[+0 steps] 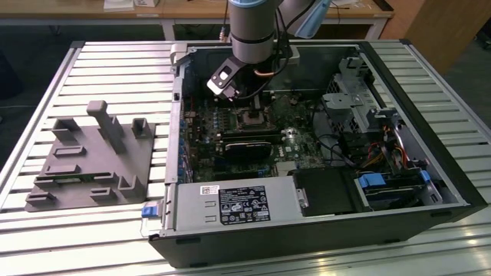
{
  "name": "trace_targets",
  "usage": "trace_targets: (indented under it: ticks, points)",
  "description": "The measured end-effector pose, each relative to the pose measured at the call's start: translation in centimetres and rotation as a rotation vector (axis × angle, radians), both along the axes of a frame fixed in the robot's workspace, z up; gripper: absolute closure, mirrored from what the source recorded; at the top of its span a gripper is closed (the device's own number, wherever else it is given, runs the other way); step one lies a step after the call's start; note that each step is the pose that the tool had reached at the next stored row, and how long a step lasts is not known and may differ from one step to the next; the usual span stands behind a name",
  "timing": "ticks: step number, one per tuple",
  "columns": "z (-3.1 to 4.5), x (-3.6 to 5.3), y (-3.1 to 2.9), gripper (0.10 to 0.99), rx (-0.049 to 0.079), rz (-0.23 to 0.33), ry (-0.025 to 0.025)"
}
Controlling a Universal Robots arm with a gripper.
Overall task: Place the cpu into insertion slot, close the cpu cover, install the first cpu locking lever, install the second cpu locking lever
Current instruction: 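Place the cpu into insertion slot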
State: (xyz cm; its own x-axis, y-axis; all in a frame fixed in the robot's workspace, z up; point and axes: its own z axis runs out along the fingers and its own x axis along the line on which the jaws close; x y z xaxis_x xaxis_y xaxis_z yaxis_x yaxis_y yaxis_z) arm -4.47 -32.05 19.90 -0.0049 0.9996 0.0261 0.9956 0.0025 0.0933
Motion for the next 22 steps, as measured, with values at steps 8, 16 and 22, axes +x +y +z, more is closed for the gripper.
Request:
trace_targets:
  ticks: [8,16,22]
  points:
    - [-0.04,0.01,0.01,0.980,0.001,0.000,-0.0005]
    - [1.30,0.01,0.02,0.980,0.001,0.000,-0.0012]
    - [3.06,0.01,0.02,0.980,0.001,0.000,-0.0042]
